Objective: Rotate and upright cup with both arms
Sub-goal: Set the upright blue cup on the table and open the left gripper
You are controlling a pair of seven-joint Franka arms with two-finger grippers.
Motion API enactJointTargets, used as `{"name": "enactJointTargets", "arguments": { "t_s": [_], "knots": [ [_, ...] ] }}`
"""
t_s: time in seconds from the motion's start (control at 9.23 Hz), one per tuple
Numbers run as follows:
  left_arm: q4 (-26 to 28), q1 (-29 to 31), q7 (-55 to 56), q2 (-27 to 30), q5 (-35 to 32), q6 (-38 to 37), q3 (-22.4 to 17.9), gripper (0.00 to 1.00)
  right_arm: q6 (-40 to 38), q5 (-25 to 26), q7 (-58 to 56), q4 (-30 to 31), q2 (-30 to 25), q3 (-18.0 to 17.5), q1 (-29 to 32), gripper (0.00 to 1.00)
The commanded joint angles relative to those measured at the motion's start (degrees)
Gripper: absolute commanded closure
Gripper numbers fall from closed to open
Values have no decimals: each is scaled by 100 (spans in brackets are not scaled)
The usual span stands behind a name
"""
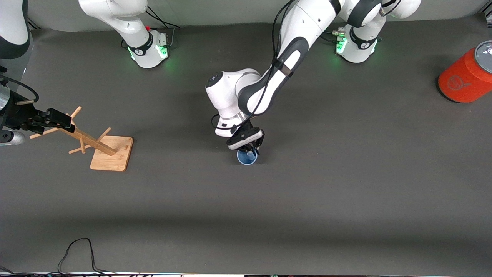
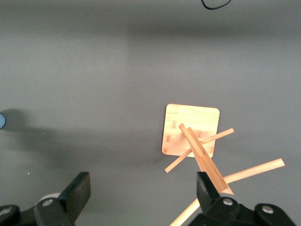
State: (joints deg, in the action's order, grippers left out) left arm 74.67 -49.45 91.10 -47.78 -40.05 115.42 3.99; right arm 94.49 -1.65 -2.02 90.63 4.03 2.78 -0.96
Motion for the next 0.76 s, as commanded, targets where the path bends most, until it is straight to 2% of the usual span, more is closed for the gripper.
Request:
{"name": "enactJointTargets", "arguments": {
  "t_s": [0.0, 0.11, 0.54, 0.65],
  "knots": [
    [293, -74, 171, 85, -73, 199, -73, 40, 8, 7, -62, -19, -33, 39, -27, 0],
    [293, -83, 163, 93, -64, 200, -65, 0, 8, 7, -62, -19, -33, 30, -27, 0],
    [276, -4, -161, 242, 154, 95, 32, 0, 8, 7, -62, -19, -25, 30, -27, 0],
    [267, 92, -824, 530, 791, 77, 32, 0, 8, 7, -62, -19, -25, 39, -27, 0]
  ]
}}
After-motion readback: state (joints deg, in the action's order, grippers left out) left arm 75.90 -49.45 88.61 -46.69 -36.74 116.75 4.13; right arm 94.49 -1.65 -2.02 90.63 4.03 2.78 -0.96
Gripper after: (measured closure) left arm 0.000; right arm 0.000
